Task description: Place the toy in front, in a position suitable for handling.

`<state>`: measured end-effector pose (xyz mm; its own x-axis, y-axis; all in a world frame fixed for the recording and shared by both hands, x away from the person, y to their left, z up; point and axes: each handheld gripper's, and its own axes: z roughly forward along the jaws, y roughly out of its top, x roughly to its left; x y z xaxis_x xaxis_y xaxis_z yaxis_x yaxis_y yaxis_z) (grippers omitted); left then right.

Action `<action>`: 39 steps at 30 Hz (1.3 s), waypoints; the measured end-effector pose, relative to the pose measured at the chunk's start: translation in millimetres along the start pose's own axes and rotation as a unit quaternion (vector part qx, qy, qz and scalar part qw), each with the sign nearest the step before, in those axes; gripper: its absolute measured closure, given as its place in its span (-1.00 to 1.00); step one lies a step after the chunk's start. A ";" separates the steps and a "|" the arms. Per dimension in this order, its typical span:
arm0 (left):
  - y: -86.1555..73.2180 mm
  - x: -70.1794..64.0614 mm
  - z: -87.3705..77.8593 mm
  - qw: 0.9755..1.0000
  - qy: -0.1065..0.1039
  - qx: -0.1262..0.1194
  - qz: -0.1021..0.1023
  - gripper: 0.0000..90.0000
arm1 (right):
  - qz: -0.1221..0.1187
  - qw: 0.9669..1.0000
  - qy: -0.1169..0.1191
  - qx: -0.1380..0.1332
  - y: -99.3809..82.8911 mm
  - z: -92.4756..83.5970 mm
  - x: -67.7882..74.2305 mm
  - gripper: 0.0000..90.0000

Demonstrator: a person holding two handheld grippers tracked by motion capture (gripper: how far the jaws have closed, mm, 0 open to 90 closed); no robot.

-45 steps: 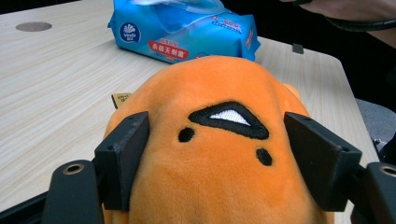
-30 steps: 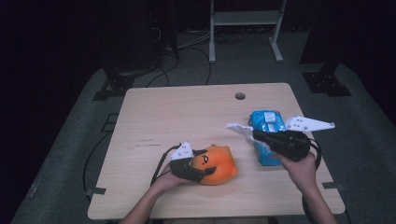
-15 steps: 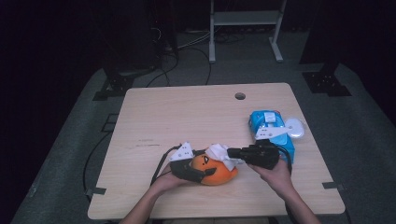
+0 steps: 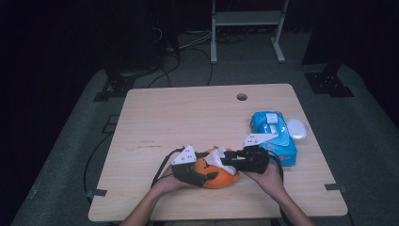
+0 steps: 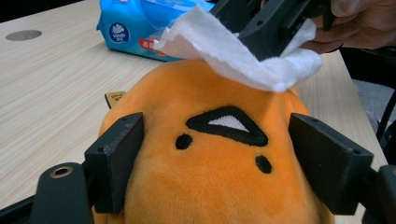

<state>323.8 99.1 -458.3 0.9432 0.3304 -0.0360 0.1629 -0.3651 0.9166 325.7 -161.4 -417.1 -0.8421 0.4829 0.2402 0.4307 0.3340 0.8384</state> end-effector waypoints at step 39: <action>1.6 15.7 -17.1 0.998 -0.024 0.062 -0.001 -0.54 | -0.031 0.999 -0.029 0.018 -14.1 -13.0 16.0 0.72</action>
<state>333.9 118.6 -450.5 0.9550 0.2906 -0.0589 0.1962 -0.4702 0.8605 301.9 -168.9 -418.6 -0.8477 0.5060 0.1592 0.3909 0.3928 0.8324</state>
